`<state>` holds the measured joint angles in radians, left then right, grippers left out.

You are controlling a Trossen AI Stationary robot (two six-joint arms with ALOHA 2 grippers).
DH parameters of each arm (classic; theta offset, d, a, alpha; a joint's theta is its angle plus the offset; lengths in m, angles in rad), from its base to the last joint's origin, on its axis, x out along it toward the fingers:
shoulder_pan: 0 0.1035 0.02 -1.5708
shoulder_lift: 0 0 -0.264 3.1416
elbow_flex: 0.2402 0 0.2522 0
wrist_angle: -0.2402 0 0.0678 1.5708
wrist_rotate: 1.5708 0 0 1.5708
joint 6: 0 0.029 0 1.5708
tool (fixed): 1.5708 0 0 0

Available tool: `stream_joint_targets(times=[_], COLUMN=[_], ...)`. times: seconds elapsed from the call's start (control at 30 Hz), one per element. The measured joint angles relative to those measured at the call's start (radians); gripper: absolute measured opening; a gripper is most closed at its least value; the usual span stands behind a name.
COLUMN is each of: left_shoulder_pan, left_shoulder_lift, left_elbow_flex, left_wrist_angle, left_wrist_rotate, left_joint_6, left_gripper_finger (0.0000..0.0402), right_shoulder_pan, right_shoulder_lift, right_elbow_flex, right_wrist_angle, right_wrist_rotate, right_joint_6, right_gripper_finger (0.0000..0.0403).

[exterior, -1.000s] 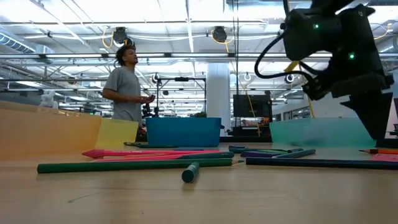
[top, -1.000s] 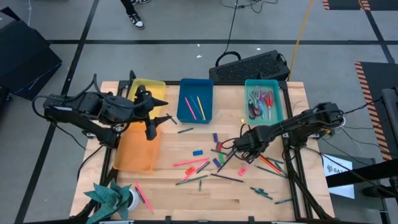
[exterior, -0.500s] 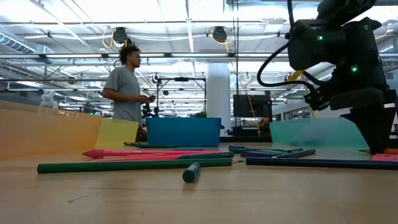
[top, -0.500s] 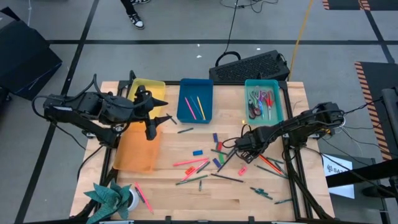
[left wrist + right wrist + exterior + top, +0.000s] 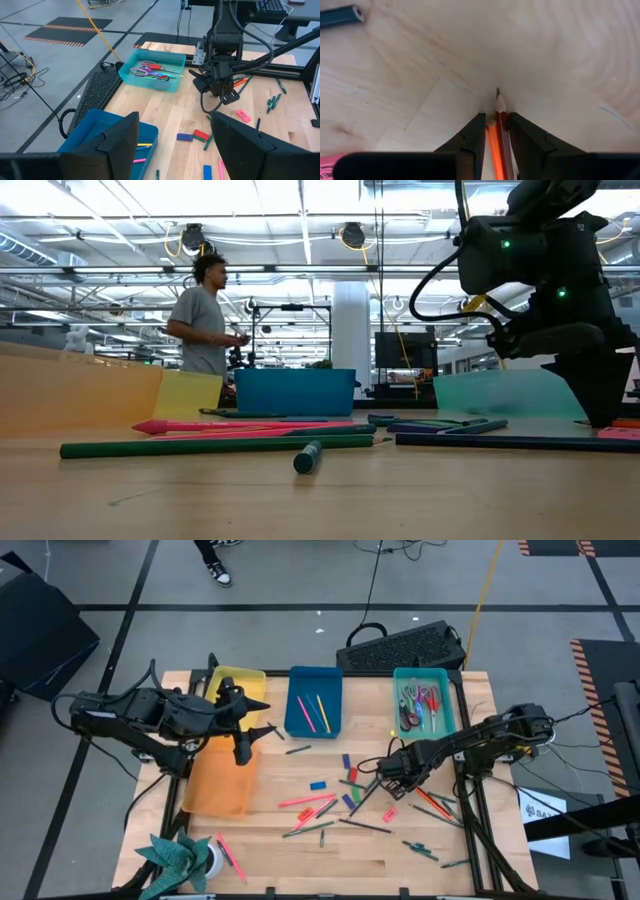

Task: Sort crayons/erasers/pens/pencils in bins
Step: Put the brown pencil into the blue bin

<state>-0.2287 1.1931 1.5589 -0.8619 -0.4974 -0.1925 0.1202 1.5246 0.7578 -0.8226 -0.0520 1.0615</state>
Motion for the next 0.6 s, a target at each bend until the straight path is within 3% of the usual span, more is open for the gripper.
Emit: stream_joint_targets(times=[0.6], left_shoulder_pan=[0.0], left_shoulder_lift=[0.0], left_elbow_flex=[0.0], left_wrist_angle=[0.0], left_wrist_rotate=[0.0], left_joint_6=[0.003], left_gripper_finger=[0.025], right_shoulder_pan=[-0.032], right_shoulder_lift=[-0.064], right_elbow_flex=[0.007], right_wrist_angle=[0.02], right_wrist_rotate=[0.096], right_joint_6=[-0.02], right_gripper_finger=[0.0074])
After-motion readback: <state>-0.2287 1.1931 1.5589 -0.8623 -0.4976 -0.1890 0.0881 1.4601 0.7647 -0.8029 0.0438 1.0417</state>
